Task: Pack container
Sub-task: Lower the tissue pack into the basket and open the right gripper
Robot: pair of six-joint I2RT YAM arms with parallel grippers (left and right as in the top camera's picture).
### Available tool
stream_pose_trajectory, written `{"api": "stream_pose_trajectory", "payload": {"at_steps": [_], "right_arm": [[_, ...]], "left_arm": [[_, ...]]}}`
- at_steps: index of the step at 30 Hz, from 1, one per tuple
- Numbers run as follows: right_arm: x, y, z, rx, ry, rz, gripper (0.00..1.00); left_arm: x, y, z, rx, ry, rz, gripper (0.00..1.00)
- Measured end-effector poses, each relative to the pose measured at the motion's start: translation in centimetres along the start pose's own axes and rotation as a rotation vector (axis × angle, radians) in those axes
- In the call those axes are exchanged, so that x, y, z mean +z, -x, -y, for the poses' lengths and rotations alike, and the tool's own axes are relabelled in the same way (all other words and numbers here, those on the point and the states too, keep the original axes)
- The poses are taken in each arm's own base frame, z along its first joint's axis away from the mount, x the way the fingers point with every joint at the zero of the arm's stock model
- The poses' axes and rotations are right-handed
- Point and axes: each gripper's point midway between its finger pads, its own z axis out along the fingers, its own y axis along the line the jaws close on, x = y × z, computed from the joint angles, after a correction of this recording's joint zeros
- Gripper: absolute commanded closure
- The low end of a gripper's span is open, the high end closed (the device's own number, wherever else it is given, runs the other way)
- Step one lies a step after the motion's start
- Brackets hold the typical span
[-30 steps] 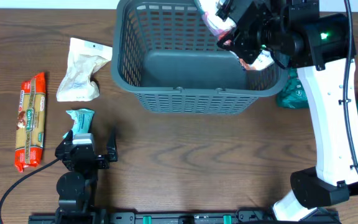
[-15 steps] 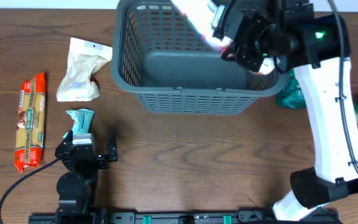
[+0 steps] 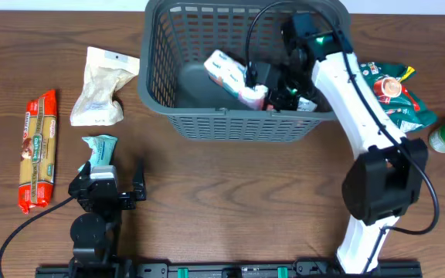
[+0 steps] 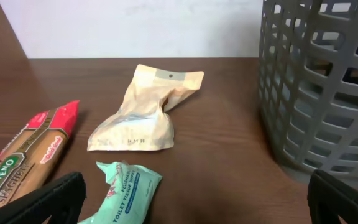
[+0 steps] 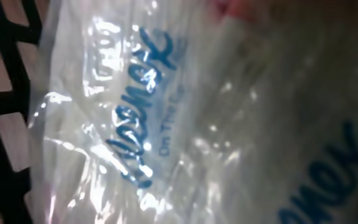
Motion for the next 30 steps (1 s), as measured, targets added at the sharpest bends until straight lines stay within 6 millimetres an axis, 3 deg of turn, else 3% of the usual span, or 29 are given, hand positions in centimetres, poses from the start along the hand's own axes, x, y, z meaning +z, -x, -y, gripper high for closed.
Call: {"api": "stream_pose_trajectory", "payload": {"at_steps": [20, 21, 23, 25, 30], "right_arm": [[0.03, 0.71, -0.92, -0.036, 0.048, 0.046, 0.98], [0.03, 0.71, -0.92, -0.038, 0.048, 0.046, 0.90], [0.03, 0.73, -0.95, -0.039, 0.050, 0.047, 0.37], [0.03, 0.78, -0.99, -0.044, 0.052, 0.051, 0.32], [0.01, 0.94, -1.05, -0.052, 0.055, 0.060, 0.32]], "left_arm": [[0.00, 0.00, -0.01, 0.000, 0.000, 0.000, 0.01], [0.00, -0.01, -0.01, 0.000, 0.000, 0.000, 0.01], [0.00, 0.00, 0.00, 0.000, 0.000, 0.000, 0.01], [0.00, 0.00, 0.00, 0.000, 0.000, 0.000, 0.01], [0.00, 0.00, -0.01, 0.000, 0.000, 0.000, 0.01]]}}
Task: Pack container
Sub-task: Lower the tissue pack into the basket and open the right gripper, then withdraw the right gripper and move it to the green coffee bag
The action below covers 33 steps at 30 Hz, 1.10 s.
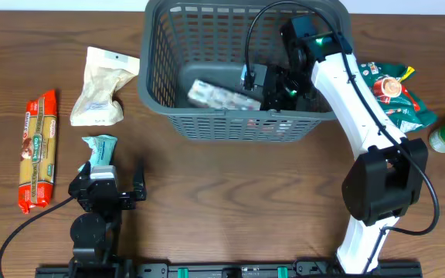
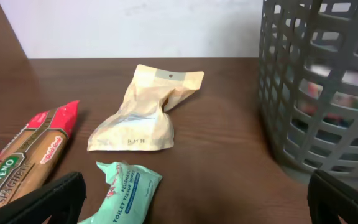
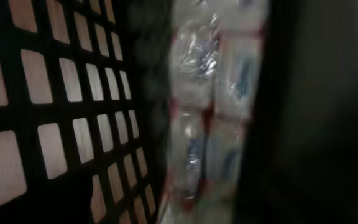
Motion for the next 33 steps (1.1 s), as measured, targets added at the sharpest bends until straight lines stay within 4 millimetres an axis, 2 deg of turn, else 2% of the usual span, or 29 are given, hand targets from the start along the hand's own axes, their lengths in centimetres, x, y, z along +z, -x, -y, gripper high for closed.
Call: {"api": "stream_pose_trajectory", "payload": {"at_steps": [10, 14, 17, 20, 25, 30, 33], "right_arm": [[-0.2, 0.8, 0.9, 0.021, -0.037, 0.029, 0.29], [-2.2, 2.5, 2.4, 0.096, -0.110, 0.072, 0.28], [-5.4, 4.3, 4.5, 0.185, -0.232, 0.117, 0.18], [-9.5, 5.8, 6.2, 0.296, -0.363, 0.168, 0.01], [-16.4, 6.7, 7.3, 0.477, -0.556, 0.235, 0.01], [-22.3, 4.4, 6.8, 0.662, -0.730, 0.250, 0.01], [-25.0, 1.3, 6.2, 0.777, -0.795, 0.230, 0.01]], "left_arm": [[0.0, 0.0, 0.0, 0.000, 0.000, 0.000, 0.01], [0.0, 0.0, 0.0, 0.000, 0.000, 0.000, 0.01], [0.0, 0.0, 0.0, 0.000, 0.000, 0.000, 0.01], [0.0, 0.0, 0.0, 0.000, 0.000, 0.000, 0.01], [0.0, 0.0, 0.0, 0.000, 0.000, 0.000, 0.01], [0.0, 0.0, 0.0, 0.000, 0.000, 0.000, 0.01], [0.0, 0.0, 0.0, 0.000, 0.000, 0.000, 0.01]]}}
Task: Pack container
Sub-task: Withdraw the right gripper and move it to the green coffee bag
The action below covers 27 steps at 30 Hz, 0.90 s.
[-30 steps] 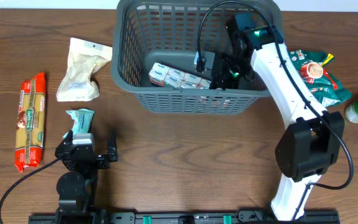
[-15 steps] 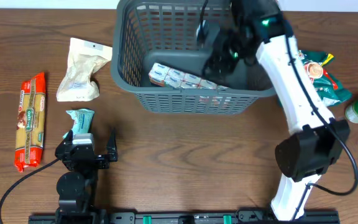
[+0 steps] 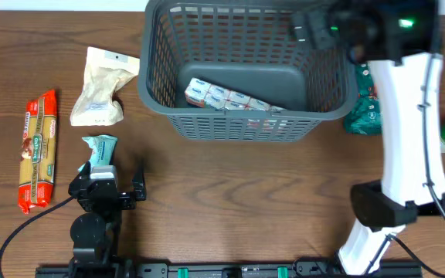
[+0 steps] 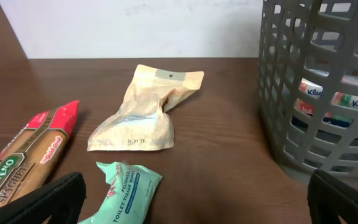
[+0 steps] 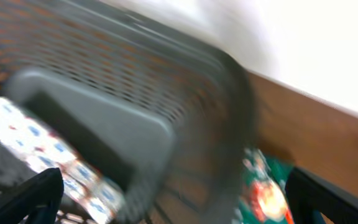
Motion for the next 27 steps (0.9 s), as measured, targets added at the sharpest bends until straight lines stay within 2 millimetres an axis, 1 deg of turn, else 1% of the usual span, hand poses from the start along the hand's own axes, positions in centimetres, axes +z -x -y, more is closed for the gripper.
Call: {"api": "stream_pose_trajectory", "payload": {"at_steps": [3, 4, 5, 7, 8, 12, 16, 19, 21, 23, 27], "right_arm": [[-1.1, -2.5, 4.3, 0.128, -0.086, -0.067, 0.01], [-1.2, -3.1, 5.3, 0.161, -0.107, -0.085, 0.01], [-1.3, -4.0, 6.9, 0.212, -0.136, -0.108, 0.01], [-1.4, -5.3, 9.3, 0.283, -0.177, -0.134, 0.01], [-1.5, -6.0, 10.8, 0.327, -0.204, -0.146, 0.01], [-1.9, -7.6, 14.2, 0.405, -0.257, -0.163, 0.01], [-1.6, -8.9, 15.8, 0.437, -0.253, -0.186, 0.01], [-0.5, -10.0, 16.4, 0.448, -0.241, -0.220, 0.01], [0.6, -10.8, 16.7, 0.453, -0.234, -0.248, 0.01], [2.2, -11.5, 16.9, 0.447, -0.224, -0.281, 0.01], [5.9, -12.9, 16.6, 0.434, -0.188, -0.352, 0.01]], "left_arm": [[0.0, 0.0, 0.0, 0.000, 0.000, 0.000, 0.01], [0.0, 0.0, 0.0, 0.000, 0.000, 0.000, 0.01], [0.0, 0.0, 0.0, 0.000, 0.000, 0.000, 0.01], [0.0, 0.0, 0.0, 0.000, 0.000, 0.000, 0.01], [0.0, 0.0, 0.0, 0.000, 0.000, 0.000, 0.01], [0.0, 0.0, 0.0, 0.000, 0.000, 0.000, 0.01], [0.0, 0.0, 0.0, 0.000, 0.000, 0.000, 0.01], [0.0, 0.0, 0.0, 0.000, 0.000, 0.000, 0.01], [0.0, 0.0, 0.0, 0.000, 0.000, 0.000, 0.01], [0.0, 0.0, 0.0, 0.000, 0.000, 0.000, 0.02], [0.0, 0.0, 0.0, 0.000, 0.000, 0.000, 0.01]]}}
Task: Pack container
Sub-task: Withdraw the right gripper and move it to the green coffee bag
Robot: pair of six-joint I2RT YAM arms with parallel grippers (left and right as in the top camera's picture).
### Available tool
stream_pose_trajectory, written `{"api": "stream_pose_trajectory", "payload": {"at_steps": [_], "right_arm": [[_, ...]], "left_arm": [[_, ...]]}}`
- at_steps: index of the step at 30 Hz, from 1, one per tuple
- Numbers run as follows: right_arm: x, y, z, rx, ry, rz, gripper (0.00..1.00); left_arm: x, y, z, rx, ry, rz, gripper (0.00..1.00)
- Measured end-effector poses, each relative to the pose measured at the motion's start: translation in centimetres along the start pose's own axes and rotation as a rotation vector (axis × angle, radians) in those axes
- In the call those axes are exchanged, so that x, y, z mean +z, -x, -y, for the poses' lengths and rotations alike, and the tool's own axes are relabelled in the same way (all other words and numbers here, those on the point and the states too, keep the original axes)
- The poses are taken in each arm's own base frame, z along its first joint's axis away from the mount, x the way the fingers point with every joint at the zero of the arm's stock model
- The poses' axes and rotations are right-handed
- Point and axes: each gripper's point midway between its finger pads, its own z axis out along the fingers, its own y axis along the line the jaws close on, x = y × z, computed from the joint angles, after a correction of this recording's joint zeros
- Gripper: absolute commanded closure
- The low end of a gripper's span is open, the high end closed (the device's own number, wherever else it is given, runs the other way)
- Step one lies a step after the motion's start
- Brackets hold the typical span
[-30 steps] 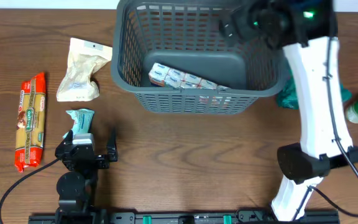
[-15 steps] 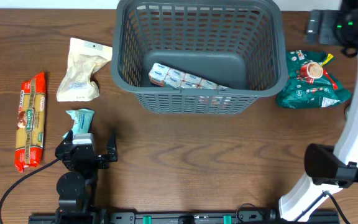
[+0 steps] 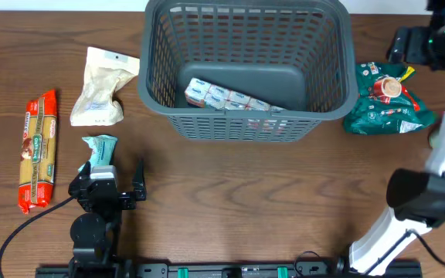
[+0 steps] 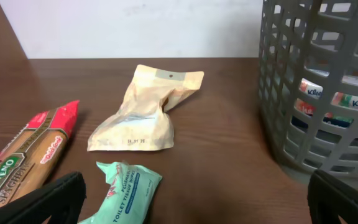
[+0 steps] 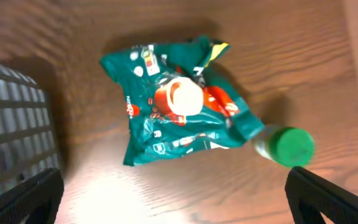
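Observation:
The grey basket (image 3: 246, 125) stands at the back middle, with a Kleenex tissue multipack (image 3: 226, 98) lying on its floor, also seen through the basket wall (image 4: 319, 99). My right gripper (image 3: 419, 45) hangs open and empty (image 5: 176, 199) above the green snack bag (image 5: 179, 109) to the right of the basket (image 3: 388, 100). A green-capped bottle (image 5: 288, 146) stands beside the bag. My left gripper (image 4: 194, 199) rests open near the front left (image 3: 107, 189), just behind a mint toilet tissue pack (image 4: 126, 190).
A beige pouch (image 3: 103, 85) lies left of the basket and a red spaghetti pack (image 3: 39, 150) at the far left; both also show in the left wrist view, pouch (image 4: 145, 112) and spaghetti (image 4: 23, 155). The basket's corner (image 5: 14, 124) is close left of the right gripper.
My right gripper was above the basket's right rear corner and is now further right, over the green snack bag. The tissue multipack lies unmoved in the basket. The left arm is still.
My right gripper was down inside the basket, close against the Kleenex multipack. Then the pack lay lower in the basket with the gripper beside it. After that the gripper was up above the rim, the pack left on the basket floor. Now it is over the snack bag.

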Motion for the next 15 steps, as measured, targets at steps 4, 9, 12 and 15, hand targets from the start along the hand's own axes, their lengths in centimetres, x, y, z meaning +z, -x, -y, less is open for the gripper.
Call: {"api": "stream_pose_trajectory", "payload": {"at_steps": [4, 9, 12, 15], "right_arm": [[4.1, -0.3, -0.7, -0.026, 0.017, -0.076, 0.01], [8.0, -0.4, -1.1, -0.036, 0.029, -0.134, 0.01], [9.9, -0.6, -1.2, -0.036, 0.034, -0.163, 0.01], [11.3, -1.0, -0.5, -0.025, 0.031, -0.189, 0.01]], "left_arm": [[0.0, 0.0, 0.0, 0.000, 0.000, 0.000, 0.01], [0.0, 0.0, 0.0, 0.000, 0.000, 0.000, 0.01], [0.0, 0.0, 0.0, 0.000, 0.000, 0.000, 0.01], [0.0, 0.0, 0.0, 0.000, 0.000, 0.000, 0.01]]}}
